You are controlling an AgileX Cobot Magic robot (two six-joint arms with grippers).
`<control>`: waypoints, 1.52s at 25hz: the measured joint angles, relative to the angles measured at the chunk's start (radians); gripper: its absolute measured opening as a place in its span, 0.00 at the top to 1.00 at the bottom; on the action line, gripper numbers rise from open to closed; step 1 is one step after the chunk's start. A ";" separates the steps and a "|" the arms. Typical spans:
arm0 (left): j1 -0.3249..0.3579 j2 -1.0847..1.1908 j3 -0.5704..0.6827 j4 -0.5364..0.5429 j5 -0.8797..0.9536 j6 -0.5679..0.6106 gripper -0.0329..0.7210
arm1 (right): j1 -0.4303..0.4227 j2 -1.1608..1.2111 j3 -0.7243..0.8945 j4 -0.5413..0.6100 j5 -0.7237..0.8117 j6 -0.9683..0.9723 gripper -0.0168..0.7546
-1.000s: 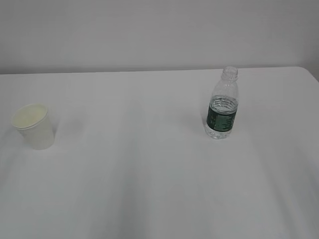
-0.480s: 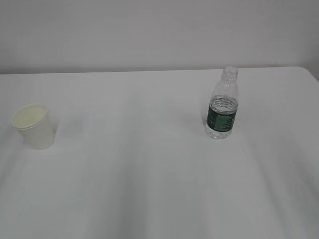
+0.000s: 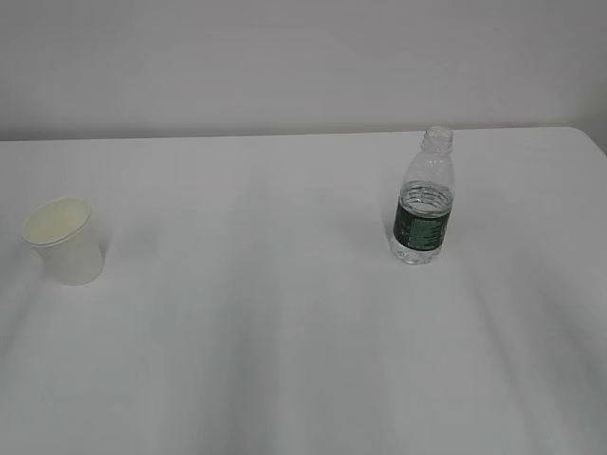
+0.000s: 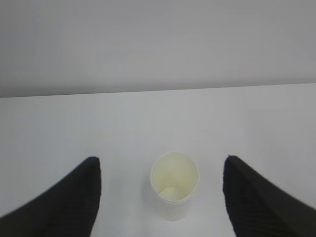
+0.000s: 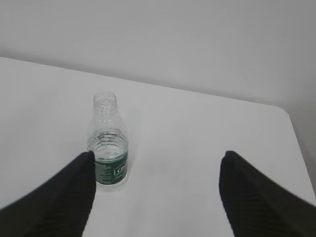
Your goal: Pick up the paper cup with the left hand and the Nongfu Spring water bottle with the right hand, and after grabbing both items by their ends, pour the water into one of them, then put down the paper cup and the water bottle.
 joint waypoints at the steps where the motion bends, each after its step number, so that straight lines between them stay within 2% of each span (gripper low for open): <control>1: 0.000 0.009 0.000 0.000 -0.013 0.000 0.22 | 0.000 0.011 0.000 0.000 -0.014 0.000 0.21; 38: 0.000 0.434 0.000 0.000 -0.424 0.000 0.23 | 0.000 0.448 0.000 -0.027 -0.473 0.000 0.21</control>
